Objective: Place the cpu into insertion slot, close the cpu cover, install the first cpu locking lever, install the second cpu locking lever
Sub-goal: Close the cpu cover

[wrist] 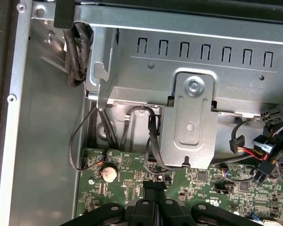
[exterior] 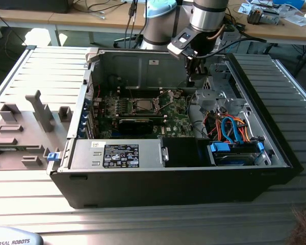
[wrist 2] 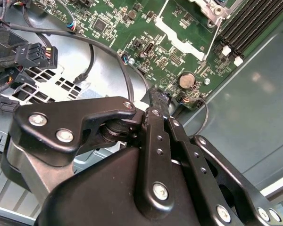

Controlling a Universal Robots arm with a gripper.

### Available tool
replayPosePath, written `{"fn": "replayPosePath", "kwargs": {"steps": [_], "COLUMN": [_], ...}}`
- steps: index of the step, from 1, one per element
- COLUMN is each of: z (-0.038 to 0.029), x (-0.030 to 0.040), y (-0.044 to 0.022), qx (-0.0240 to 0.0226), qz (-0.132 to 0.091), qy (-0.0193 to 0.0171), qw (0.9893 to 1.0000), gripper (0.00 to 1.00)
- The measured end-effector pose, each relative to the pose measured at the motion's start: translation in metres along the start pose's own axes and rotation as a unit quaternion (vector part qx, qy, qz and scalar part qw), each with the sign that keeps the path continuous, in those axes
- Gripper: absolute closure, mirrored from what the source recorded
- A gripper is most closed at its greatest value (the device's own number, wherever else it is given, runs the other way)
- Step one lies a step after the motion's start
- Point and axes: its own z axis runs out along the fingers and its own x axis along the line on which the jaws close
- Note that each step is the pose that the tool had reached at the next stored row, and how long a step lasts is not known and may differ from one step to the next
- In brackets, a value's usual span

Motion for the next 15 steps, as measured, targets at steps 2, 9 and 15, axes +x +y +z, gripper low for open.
{"fn": "replayPosePath", "kwargs": {"steps": [2,9,15], "z": [0.0,0.0002,0.0003], "x": [-0.0001,-0.0003,-0.0001], "y": [0.001,0.0032,0.0064], "qx": [0.0,0.0,0.0], "qz": [0.0,0.0,0.0], "qy": [0.0,0.0,-0.0001], "qw": [1.0,1.0,1.0], "gripper": [0.89,0.89,0.89]}}
